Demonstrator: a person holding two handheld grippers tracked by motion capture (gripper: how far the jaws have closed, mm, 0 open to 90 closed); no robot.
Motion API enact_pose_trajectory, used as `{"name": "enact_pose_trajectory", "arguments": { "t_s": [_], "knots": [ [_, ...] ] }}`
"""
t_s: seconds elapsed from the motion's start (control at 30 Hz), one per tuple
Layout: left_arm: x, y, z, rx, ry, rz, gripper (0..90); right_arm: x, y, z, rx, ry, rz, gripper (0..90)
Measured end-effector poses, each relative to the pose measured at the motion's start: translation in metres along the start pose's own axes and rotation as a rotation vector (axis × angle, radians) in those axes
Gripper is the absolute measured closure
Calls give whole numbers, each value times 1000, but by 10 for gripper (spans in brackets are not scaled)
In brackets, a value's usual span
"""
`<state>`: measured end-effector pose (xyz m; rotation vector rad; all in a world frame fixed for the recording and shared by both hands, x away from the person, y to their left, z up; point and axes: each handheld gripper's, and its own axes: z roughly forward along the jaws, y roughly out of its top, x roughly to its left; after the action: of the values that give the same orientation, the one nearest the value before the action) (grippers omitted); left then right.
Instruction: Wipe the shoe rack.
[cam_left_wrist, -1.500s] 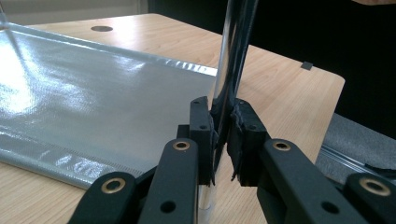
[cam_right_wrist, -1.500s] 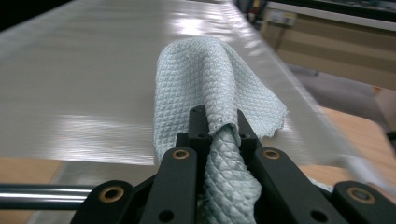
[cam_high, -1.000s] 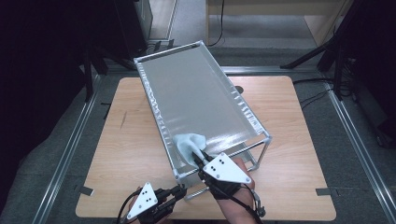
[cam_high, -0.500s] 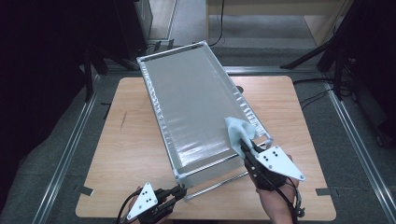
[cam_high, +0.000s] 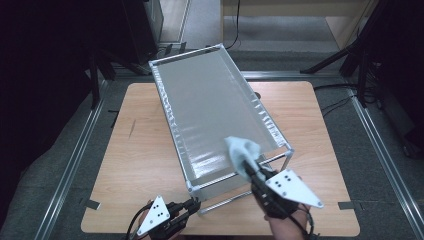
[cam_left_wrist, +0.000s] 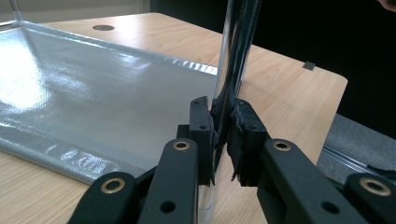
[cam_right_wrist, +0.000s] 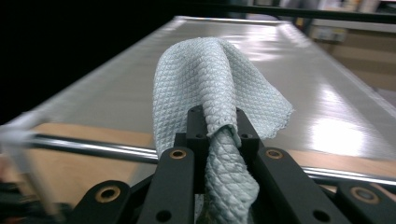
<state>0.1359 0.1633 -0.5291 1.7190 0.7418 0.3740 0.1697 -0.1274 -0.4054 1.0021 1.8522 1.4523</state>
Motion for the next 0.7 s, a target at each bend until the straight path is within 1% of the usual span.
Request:
{"name": "enact_pose_trajectory", "arguments": {
  "t_s": [0.03,0.07,0.1,0.13,0.17,0.2,0.27,0.3,0.33,0.37,0.4,0.43,0.47,0.5,0.53,0.57,0.6,0.63,0.7],
  "knots": [
    [0,0,0,1,1,0,815,10,0,2,0,27,-15,822],
    [0,0,0,1,1,0,815,10,0,2,0,27,-15,822],
    [-1,0,1,-1,2,-3,815,19,-1,4,-2,53,-30,822],
    [-1,0,2,-3,4,-3,815,31,-1,5,-1,91,-47,822],
    [-1,0,2,-3,5,-3,815,39,-1,6,-3,122,-55,821],
    [-1,0,2,-3,6,-3,815,53,-2,7,-5,166,-84,817],
    [-1,0,2,-3,6,-3,815,59,-2,7,-5,180,-100,817],
    [-1,0,2,-3,6,-3,816,59,-2,7,-5,180,-100,817],
    [-1,0,2,-4,7,-4,815,56,-2,6,-2,184,-108,822],
    [-1,0,2,-4,7,-4,815,56,-2,6,-2,184,-108,822],
    [-1,0,2,-4,5,-4,815,48,-3,4,-5,170,-92,826],
    [-1,0,2,-3,4,-4,815,42,-3,2,-6,154,-90,826],
    [-1,0,2,-3,4,-4,815,42,-3,2,-6,154,-90,826],
    [-1,0,2,-3,2,-3,815,26,-5,-3,-8,102,-79,827],
    [-1,0,2,-1,2,0,815,26,-5,-3,-8,102,-79,827],
    [-1,0,2,-1,2,1,815,21,-5,-4,-11,81,-78,828],
    [-1,0,2,0,4,4,815,4,-8,-10,-11,35,-55,830],
    [-1,0,2,-1,5,6,815,-4,-9,-12,-10,16,-36,829],
    [-1,0,2,-2,5,5,816,-20,-13,-17,-6,-36,-16,827]
  ]
}}
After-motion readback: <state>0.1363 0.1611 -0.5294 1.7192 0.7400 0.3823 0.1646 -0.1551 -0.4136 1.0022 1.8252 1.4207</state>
